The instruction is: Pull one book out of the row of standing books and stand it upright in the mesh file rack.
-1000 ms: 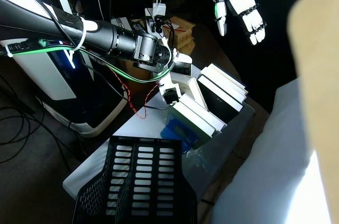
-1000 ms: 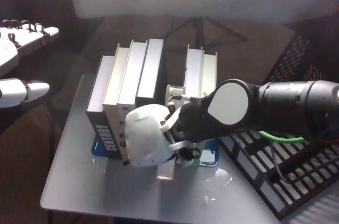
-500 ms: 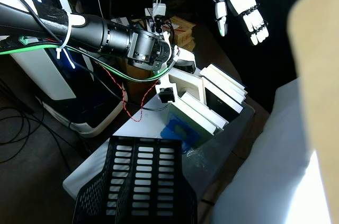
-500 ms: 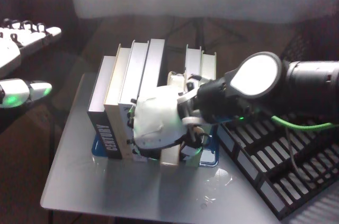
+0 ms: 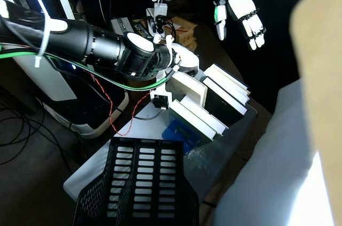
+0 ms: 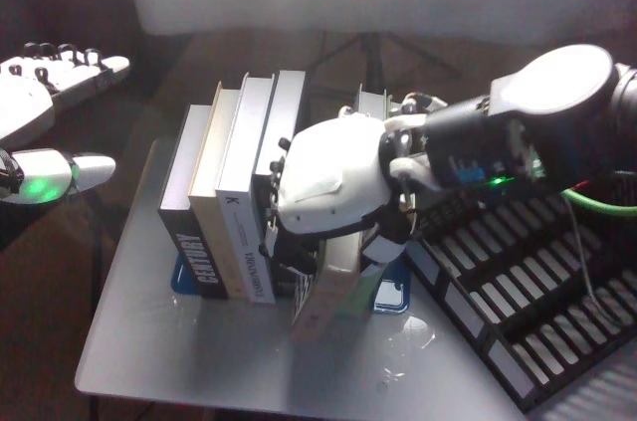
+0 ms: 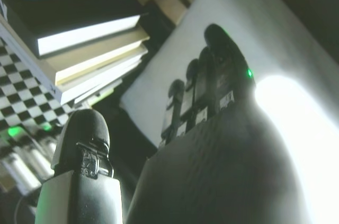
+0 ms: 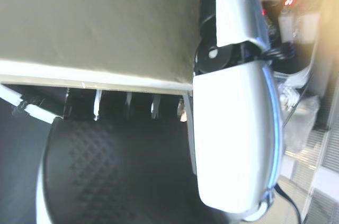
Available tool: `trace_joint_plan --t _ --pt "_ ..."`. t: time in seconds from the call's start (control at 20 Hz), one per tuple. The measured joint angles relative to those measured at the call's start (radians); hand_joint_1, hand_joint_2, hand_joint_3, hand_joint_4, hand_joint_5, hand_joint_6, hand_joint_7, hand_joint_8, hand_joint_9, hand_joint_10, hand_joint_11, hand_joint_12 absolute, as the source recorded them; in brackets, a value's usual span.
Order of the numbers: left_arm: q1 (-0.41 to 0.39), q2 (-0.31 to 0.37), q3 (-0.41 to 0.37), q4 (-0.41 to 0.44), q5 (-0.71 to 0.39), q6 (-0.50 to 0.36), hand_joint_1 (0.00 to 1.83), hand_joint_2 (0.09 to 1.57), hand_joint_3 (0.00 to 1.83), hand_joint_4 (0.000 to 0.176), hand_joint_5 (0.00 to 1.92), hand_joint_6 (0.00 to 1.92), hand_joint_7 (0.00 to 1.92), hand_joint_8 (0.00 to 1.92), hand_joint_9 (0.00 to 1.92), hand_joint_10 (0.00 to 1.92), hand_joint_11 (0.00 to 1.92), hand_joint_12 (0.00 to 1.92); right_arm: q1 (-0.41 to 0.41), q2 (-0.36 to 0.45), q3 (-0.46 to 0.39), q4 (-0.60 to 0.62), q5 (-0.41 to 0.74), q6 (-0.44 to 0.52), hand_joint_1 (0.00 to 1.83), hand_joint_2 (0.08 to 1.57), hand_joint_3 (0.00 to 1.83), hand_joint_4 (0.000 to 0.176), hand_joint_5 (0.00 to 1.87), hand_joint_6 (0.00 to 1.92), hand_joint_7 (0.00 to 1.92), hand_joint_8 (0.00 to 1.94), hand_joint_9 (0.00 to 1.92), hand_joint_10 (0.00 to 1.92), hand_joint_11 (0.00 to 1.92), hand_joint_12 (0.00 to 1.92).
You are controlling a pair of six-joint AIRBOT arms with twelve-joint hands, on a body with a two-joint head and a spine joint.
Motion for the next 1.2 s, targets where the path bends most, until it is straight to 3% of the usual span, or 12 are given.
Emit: trace_joint_plan --t 0.15,0.3,0.4,0.5,0.6,0.65,0.7,0.8,0.85,1.0,1.05,1.2 --pt "0.0 0.0 0.0 -0.001 0.0 0.0 0.5 1.34 0.0 0.052 0.0 0.0 0.0 0.0 0.0 0.0 0.0 0.24 0.015 0.043 -0.006 0.087 0.044 -0.03 1.36 1.16 0.0 0.0 0.82 1.11 0.86 1.16 0.87 1.4 0.74 1.65" --pt "-0.003 -0.001 0.0 -0.001 -0.001 -0.002 0.51 1.34 0.0 0.065 0.0 0.0 0.0 0.0 0.0 0.0 0.0 0.12 0.043 0.081 -0.026 0.114 0.071 -0.029 1.36 1.17 0.0 0.0 0.79 1.1 0.84 1.19 0.88 1.44 0.84 1.67" --pt "-0.004 -0.001 0.0 0.002 -0.001 -0.003 0.51 1.34 0.0 0.059 0.0 0.0 0.0 0.0 0.0 0.0 0.0 0.0 0.064 0.111 -0.04 0.13 0.086 -0.029 1.18 1.15 0.0 0.0 0.92 1.05 1.08 1.85 1.39 1.9 1.48 1.91" --pt "-0.005 -0.001 0.0 0.002 -0.001 -0.003 0.53 1.35 0.0 0.044 0.0 0.0 0.0 0.0 0.0 0.0 0.0 0.0 0.089 0.135 -0.05 0.154 0.096 -0.038 1.15 1.15 0.0 0.0 0.91 1.11 1.24 1.94 1.57 1.92 1.68 1.92" --pt "-0.007 -0.002 0.0 0.006 -0.002 -0.004 0.52 1.34 0.0 0.04 0.0 0.0 0.0 0.0 0.0 0.0 0.0 0.0 0.113 0.154 -0.057 0.184 0.104 -0.041 1.2 1.22 0.01 0.0 0.77 1.11 0.87 1.65 1.22 1.92 1.32 1.92" --pt "-0.011 -0.006 0.0 0.0 -0.001 -0.004 0.49 1.35 0.0 0.049 0.0 0.0 0.0 0.0 0.0 0.0 0.0 0.0 0.126 0.164 -0.058 0.19 0.109 -0.04 1.2 1.2 0.0 0.0 0.78 1.15 0.88 1.42 0.93 1.66 0.84 1.91" --pt "-0.011 -0.007 0.0 0.003 -0.001 -0.004 0.51 1.35 0.0 0.044 0.0 0.0 0.0 0.0 0.0 0.0 0.0 0.0 0.135 0.17 -0.059 0.191 0.111 -0.04 1.32 1.2 0.0 0.0 0.76 1.18 0.82 1.25 0.84 1.57 0.71 1.86" --pt "-0.014 -0.011 0.0 0.006 0.0 -0.004 0.51 1.35 0.0 0.044 0.0 0.0 0.0 0.0 0.0 0.0 0.0 0.0 0.155 0.198 -0.063 0.191 0.109 -0.034 1.35 1.19 0.0 0.0 0.8 1.07 0.84 1.23 0.85 1.55 0.68 1.86" --pt "-0.018 -0.011 0.0 0.008 0.001 -0.004 0.51 1.35 0.0 0.044 0.0 0.0 0.0 0.0 0.0 0.0 0.0 0.0 0.164 0.212 -0.065 0.188 0.109 -0.032 1.24 1.21 0.0 0.0 0.78 1.24 0.82 1.34 1.13 1.85 1.08 1.91" --pt "-0.023 -0.011 0.0 0.013 -0.001 -0.004 0.52 1.35 0.0 0.03 0.0 0.0 0.0 0.0 0.0 0.0 0.0 0.0 0.211 0.247 -0.079 0.195 0.108 -0.019 1.23 1.22 0.01 0.0 0.77 1.12 0.83 1.5 1.16 1.91 1.16 1.92" --pt "-0.023 -0.012 -0.001 0.014 0.0 -0.004 0.54 1.34 0.0 0.02 0.0 0.0 0.0 0.0 0.0 0.0 0.0 0.0 0.222 0.254 -0.079 0.187 0.111 -0.003 1.22 1.21 0.0 0.0 0.79 1.11 0.85 1.48 0.9 1.84 0.83 1.92" --pt "-0.026 -0.013 -0.001 0.017 0.004 -0.004 0.53 1.36 0.0 0.02 0.0 0.0 0.0 0.0 0.0 0.0 0.0 0.0 0.272 0.272 -0.082 0.073 0.129 0.105 1.19 1.21 0.0 0.0 0.84 1.08 0.79 1.49 0.68 1.68 0.51 1.92"
